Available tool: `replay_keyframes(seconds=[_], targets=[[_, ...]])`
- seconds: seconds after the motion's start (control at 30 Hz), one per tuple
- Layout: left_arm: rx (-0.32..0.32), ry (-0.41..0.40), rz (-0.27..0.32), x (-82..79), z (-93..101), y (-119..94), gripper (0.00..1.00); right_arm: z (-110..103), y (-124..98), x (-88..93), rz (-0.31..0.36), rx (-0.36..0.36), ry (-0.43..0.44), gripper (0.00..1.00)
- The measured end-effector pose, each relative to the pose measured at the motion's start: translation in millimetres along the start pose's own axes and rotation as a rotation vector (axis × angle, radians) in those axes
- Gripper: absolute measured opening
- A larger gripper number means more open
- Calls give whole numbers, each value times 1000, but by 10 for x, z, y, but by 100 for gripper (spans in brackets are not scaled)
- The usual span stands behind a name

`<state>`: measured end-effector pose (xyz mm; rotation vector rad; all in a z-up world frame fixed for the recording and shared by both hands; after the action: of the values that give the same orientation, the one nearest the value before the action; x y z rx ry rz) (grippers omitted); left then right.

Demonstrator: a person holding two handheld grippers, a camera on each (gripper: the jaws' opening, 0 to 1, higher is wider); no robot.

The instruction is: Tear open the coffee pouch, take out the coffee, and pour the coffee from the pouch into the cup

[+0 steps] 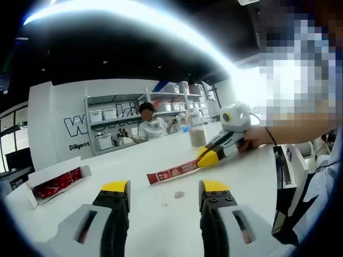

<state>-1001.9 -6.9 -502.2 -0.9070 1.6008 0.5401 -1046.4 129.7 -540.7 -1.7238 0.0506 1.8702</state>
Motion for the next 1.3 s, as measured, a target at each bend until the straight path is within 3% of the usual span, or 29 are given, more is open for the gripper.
replay_keyframes(seconds=[0.43, 0.87, 1.3], targets=[[23, -15, 4, -7, 17, 7, 46, -110, -133, -77, 64, -51, 22, 6], [43, -27, 36, -60, 46, -17, 39, -443, -250, -180, 137, -210, -27, 6], [45, -39, 44, -74, 42, -31, 32, -613, -308, -240, 190, -297, -72, 6]])
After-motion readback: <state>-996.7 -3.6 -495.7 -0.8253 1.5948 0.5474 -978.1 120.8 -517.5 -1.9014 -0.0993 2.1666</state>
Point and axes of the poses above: the point that each gripper's makers call its tool centre point, and the gripper's own axes: y roughly forward along the fingers, z roughly to its right, x roughly out of its underside, the point moved 1 cm from there along -y, roughly backward along the fingers, and after that the axes turned 7 degrees about -z, right-handed, at the moved point
